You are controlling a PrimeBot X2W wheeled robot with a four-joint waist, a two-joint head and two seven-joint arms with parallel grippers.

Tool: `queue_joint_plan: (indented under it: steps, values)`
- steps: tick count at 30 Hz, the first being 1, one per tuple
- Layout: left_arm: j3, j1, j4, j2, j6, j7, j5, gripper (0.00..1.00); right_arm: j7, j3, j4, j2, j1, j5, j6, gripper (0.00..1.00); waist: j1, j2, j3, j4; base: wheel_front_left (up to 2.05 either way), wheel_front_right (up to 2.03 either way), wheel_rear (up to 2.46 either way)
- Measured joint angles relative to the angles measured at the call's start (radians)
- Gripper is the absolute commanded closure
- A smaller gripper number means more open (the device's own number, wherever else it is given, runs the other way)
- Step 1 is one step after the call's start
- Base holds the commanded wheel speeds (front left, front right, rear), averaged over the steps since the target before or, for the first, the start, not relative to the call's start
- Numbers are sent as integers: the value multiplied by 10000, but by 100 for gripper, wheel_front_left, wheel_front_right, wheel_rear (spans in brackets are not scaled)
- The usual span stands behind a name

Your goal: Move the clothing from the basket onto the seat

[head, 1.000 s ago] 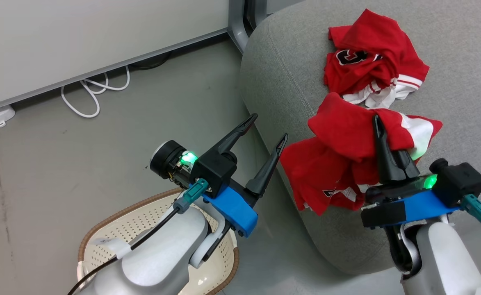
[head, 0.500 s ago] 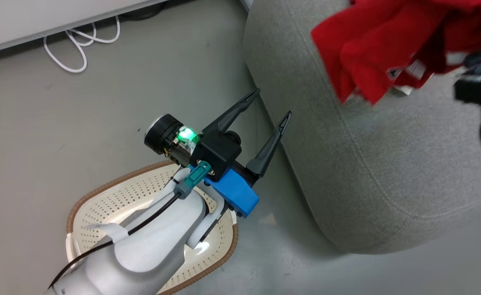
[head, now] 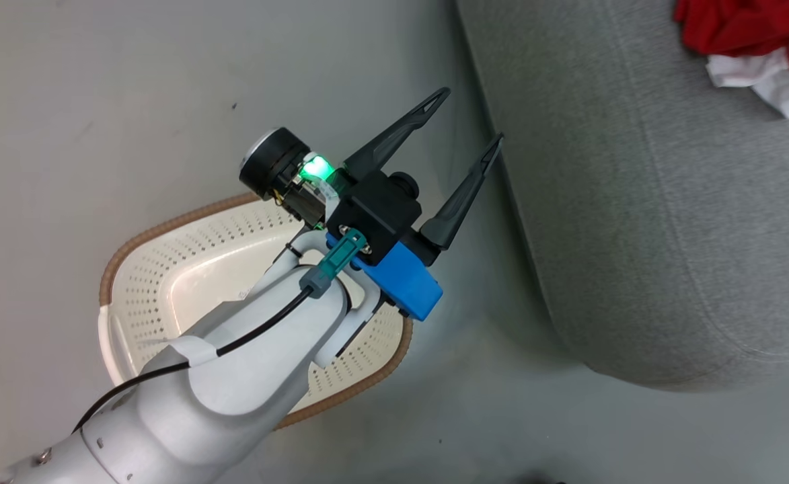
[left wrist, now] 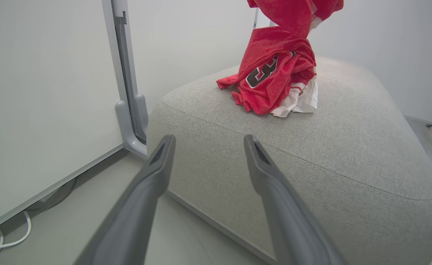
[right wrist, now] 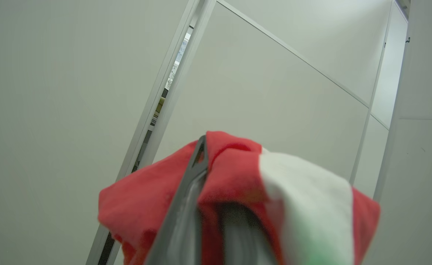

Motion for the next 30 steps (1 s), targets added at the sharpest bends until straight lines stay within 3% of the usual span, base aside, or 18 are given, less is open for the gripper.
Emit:
queue_joint_plan:
  steps: [6, 24, 25, 26, 27, 30]
  values:
    - [-38, -297, 73, -96, -6, -48, 82, 0, -12, 130, 1256, -84, 237, 69, 2, 100, 0, 0, 565, 306, 0, 0, 0]
    - [-115, -551, 276, -192, 6, -215, 81, 0, -12, 485, 3720, 909, 2260, 146, 2, 100, -1, 0, 876, 753, 0, 0, 0]
    - [-115, -551, 291, -194, 8, -226, 75, 0, -12, 453, 3730, 949, 2289, 163, 2, 86, -1, 0, 845, 752, 0, 0, 0]
    - [-115, -550, 318, -192, 10, -238, 63, 0, -12, 399, 3689, 993, 2322, 174, 2, 24, 0, 0, 803, 750, 0, 0, 0]
    - [-113, -548, 345, -188, 12, -270, 54, 0, -12, 364, 3605, 1022, 2384, 173, 2, 0, 0, 0, 750, 744, 0, 0, 0]
    - [-92, -495, 443, -205, 35, -397, -29, 0, -13, 391, 3415, 1110, 2768, 27, 2, 0, 0, 0, 530, 720, 0, 0, 0]
